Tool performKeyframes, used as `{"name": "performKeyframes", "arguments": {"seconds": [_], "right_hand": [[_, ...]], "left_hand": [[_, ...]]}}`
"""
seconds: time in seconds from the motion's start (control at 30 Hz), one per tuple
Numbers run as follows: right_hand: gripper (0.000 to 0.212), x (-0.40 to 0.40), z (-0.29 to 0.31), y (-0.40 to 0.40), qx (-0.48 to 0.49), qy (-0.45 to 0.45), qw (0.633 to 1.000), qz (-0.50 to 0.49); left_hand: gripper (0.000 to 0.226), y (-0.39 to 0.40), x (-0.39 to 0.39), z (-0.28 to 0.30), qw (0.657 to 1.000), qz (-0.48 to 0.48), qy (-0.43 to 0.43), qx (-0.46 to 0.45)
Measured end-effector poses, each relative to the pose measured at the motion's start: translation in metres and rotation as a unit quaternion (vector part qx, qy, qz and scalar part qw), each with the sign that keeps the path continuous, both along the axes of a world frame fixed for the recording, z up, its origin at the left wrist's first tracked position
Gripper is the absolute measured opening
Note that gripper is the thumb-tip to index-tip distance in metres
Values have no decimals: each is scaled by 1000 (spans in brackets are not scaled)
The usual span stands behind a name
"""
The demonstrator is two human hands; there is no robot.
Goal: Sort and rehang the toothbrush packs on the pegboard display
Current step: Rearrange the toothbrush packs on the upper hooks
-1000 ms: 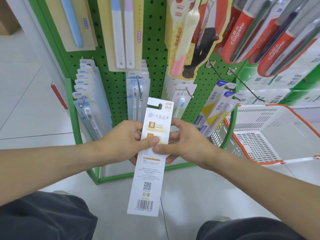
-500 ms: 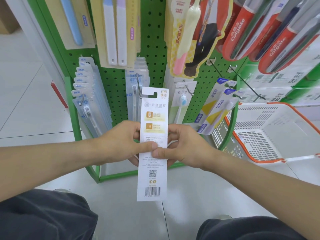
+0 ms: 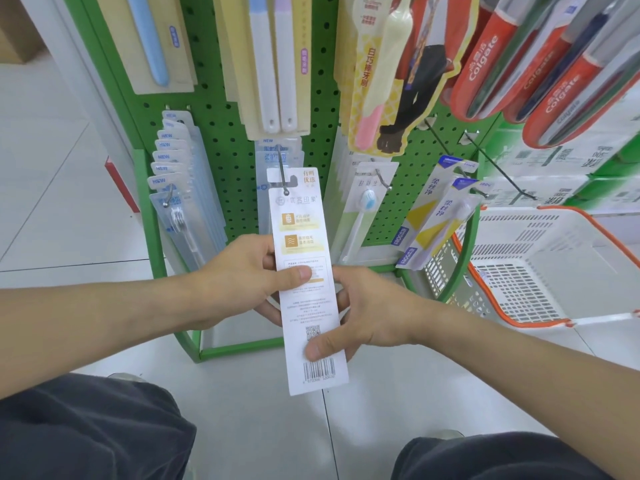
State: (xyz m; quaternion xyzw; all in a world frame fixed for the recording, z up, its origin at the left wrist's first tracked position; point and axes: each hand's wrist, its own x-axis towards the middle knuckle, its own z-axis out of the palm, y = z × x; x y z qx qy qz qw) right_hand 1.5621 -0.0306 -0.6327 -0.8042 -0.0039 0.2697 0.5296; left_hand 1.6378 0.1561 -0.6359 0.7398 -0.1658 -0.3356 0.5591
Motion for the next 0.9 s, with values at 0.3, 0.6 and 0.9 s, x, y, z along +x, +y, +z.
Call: {"name": "performKeyframes", "arguments": {"seconds": [0.3,0.6,0.9], "right_hand": [[38,-7,0,1,-28,66,994,77],[21,-7,-1,0,21,82,995,56],[49,-9,-2,4,-60,68,988,124]], "left_hand": [[19,2,-1,0,999,25,38,19],[20,2,-2,0,999,12,50,11],[25,8,-3,-4,983,-44,120,128]]}}
